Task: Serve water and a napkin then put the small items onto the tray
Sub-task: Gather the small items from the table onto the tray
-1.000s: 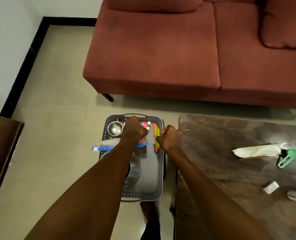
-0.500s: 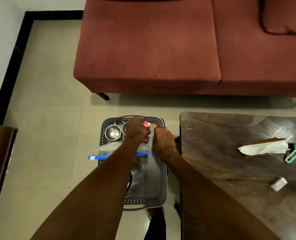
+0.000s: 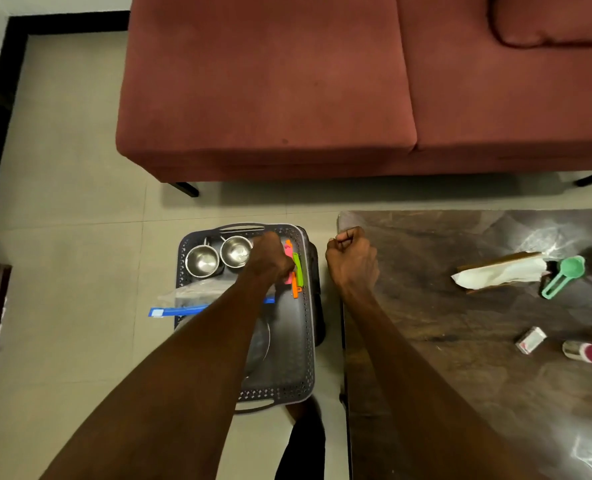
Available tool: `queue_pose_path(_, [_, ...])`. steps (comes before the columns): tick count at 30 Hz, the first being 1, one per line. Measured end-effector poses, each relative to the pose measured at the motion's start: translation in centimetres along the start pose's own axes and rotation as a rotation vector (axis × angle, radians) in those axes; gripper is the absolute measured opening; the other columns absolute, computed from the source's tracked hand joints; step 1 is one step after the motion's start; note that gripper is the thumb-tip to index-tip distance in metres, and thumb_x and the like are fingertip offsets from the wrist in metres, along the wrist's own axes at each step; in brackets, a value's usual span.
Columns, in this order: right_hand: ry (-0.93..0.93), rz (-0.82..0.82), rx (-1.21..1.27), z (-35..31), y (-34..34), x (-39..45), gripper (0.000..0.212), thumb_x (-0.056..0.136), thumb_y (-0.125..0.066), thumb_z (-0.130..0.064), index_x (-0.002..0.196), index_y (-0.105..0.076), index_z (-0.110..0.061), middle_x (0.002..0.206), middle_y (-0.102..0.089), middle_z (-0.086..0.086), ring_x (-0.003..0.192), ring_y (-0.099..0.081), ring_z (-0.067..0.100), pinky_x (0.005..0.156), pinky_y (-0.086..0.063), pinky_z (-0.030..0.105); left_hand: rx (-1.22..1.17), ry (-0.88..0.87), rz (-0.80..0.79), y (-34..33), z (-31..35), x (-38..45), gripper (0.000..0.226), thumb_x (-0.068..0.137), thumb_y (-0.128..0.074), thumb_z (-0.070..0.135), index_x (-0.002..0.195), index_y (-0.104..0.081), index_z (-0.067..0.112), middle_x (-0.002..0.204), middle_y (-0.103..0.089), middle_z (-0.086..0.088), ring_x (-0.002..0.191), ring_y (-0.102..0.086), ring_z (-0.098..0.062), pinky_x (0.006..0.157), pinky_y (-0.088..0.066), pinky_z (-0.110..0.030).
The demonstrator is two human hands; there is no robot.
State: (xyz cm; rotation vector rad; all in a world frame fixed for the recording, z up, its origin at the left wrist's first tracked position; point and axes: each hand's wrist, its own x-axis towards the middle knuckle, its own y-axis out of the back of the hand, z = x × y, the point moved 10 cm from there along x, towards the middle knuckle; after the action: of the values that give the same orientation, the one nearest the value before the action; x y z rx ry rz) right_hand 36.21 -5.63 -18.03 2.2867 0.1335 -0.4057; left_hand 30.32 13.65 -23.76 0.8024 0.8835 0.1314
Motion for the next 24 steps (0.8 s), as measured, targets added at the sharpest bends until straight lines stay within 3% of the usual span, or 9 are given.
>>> queue_pose_path(4, [-0.014,-0.004,-0.012,2.0,1.1,0.8,0.011,0.089,-0.064,-0.02,0.094,-0.054,-0.019,0.071,-0.048,-0.015,0.065,-0.047,0.002,0.053,-0.031,0.015,0.035,-0.003,-0.014,-1.1,1.1,0.1,0.03,0.068,-0.084,0.016,0.089,-0.071,-0.002,0.08,-0.066,-0.012,0.08,-0.069,-0.027,0.059,-0.047,-0.027])
queue_pose_path(7, [0.004,0.019,-0.019,2.9,2.2,1.3,0.01,0.09,-0.064,-0.022,0.093,-0.053,-0.023,0.071,-0.053,-0.014,0.065,-0.051,0.001,0.059,-0.047,0.022,0.09,0.012,0.003,-1.7,1.5,0.0,0.032,0.067,-0.084,0.015,0.089,-0.068,-0.002,0.086,-0.066,-0.013,0.084,-0.066,-0.023,0.059,-0.046,-0.026])
queue_pose_path(12, [-0.015,0.068,-0.015,4.9,4.5,1.7,0.011,0.089,-0.064,-0.023,0.092,-0.054,-0.024,0.073,-0.056,-0.012,0.07,-0.058,0.01,0.068,-0.052,0.033,0.114,0.047,0.006,-1.6,1.1,-0.2,0.018,0.071,-0.08,0.011,0.074,-0.066,0.0,0.068,-0.06,-0.008,0.06,-0.057,-0.016,0.046,-0.04,-0.023])
queue_pose_path(15, [-0.029,0.087,0.001,5.7,6.4,1.6,0.008,0.088,-0.064,-0.023,0.092,-0.057,-0.023,0.074,-0.058,-0.012,0.073,-0.059,0.012,0.069,-0.05,0.033,0.042,0.03,0.098,-0.4,1.2,-0.6,0.015,0.075,-0.067,0.008,0.085,-0.069,-0.003,0.078,-0.065,-0.014,0.072,-0.063,-0.026,0.058,-0.048,-0.029])
queue_pose_path(18, [-0.045,0.101,0.02,6.3,9.0,1.4,0.009,0.088,-0.064,-0.025,0.095,-0.059,-0.02,0.076,-0.057,-0.012,0.075,-0.057,0.012,0.069,-0.042,0.029,-0.002,-0.018,0.237,1.3,2.8,-2.3,0.021,0.076,-0.061,0.018,0.088,-0.069,0.003,0.092,-0.069,-0.016,0.088,-0.066,-0.034,0.072,-0.051,-0.036])
queue_pose_path(21, [-0.068,0.111,0.049,7.3,11.8,1.4,0.013,0.089,-0.064,-0.026,0.098,-0.061,-0.017,0.083,-0.059,-0.008,0.08,-0.057,0.014,0.072,-0.04,0.029,-0.003,-0.07,0.329,2.3,6.0,-4.5,0.014,0.079,-0.059,0.028,0.082,-0.066,0.016,0.088,-0.069,-0.009,0.086,-0.064,-0.034,0.073,-0.051,-0.036])
queue_pose_path(24, [-0.08,0.127,0.078,9.0,15.2,1.8,0.016,0.089,-0.064,-0.026,0.101,-0.061,-0.015,0.093,-0.065,-0.001,0.088,-0.059,0.019,0.075,-0.039,0.029,-0.022,-0.157,0.349,1.4,10.1,-5.9,0.006,0.073,-0.06,0.023,0.075,-0.06,0.018,0.08,-0.066,-0.005,0.08,-0.062,-0.032,0.07,-0.051,-0.034])
